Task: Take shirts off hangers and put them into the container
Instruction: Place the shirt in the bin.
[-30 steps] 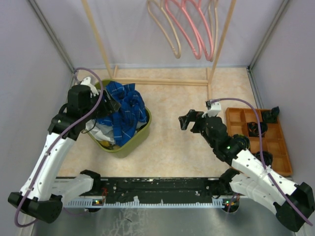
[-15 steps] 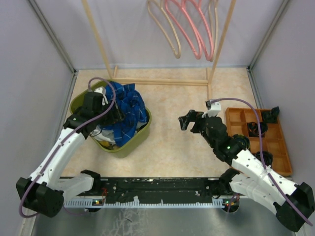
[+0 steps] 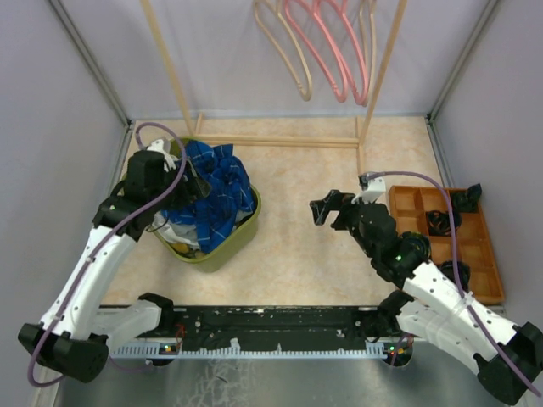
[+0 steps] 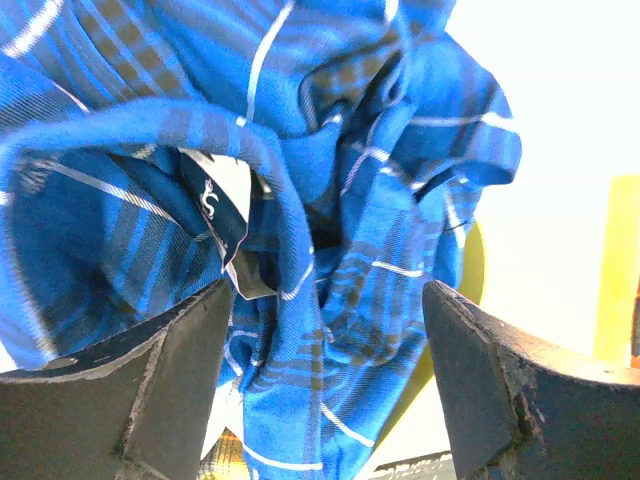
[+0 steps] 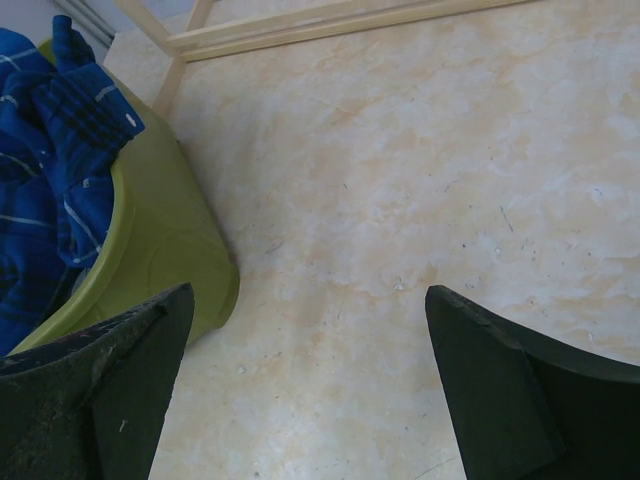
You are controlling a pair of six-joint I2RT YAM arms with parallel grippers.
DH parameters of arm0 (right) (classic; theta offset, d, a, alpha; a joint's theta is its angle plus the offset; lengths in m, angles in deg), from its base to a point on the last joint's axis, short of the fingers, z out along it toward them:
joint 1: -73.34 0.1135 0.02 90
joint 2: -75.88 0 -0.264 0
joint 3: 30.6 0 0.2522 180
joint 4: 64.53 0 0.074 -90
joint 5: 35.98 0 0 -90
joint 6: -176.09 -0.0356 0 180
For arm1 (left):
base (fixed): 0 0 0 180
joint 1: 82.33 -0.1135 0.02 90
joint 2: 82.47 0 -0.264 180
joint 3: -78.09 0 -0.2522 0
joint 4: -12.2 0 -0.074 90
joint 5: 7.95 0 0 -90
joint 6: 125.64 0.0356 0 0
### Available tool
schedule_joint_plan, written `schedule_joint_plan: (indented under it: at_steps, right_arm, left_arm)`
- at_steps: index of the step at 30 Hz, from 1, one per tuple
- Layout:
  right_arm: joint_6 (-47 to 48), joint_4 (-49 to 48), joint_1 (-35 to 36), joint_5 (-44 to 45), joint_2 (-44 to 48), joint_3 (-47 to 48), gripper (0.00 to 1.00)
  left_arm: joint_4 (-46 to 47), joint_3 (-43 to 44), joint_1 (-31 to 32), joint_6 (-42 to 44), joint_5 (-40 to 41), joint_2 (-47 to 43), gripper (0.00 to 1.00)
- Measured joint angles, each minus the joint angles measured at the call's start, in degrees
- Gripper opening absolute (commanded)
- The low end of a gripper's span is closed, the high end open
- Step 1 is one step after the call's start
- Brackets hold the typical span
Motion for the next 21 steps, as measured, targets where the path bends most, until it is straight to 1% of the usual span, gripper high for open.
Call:
schedule_joint_plan:
  at_steps: [5,8,14,18,21]
  right_arm:
    - [0.04,0.57,0.00,-1.16,1.86,0.07,0.99]
    - [0.02,2.23,0.00,-2.91,2.05,0.79,0.99]
    - [0.04,4.92,0.00,-4.24,3.78,1.60,0.99]
    - [0.63,6.03,0.00,-4.13,5.33,1.60,0.99]
    - [1.20,6.78,0.00,-4.07,5.95,1.60,0.99]
  left_arm:
    - [-2.21,5.44,0.00,1.27,2.10,-3.41,0.91]
    - [-4.26,9.05,-0.02,2.49,3.21,-3.54,0.93]
    - [-8.09,15.91,-0.31,4.52,5.38,-1.75,0.93]
    - [-8.63,15.96,-0.79,5.16,5.55,-0.90,0.90]
    - [-7.45,15.19,-0.90,5.18,3.41,0.44,0.86]
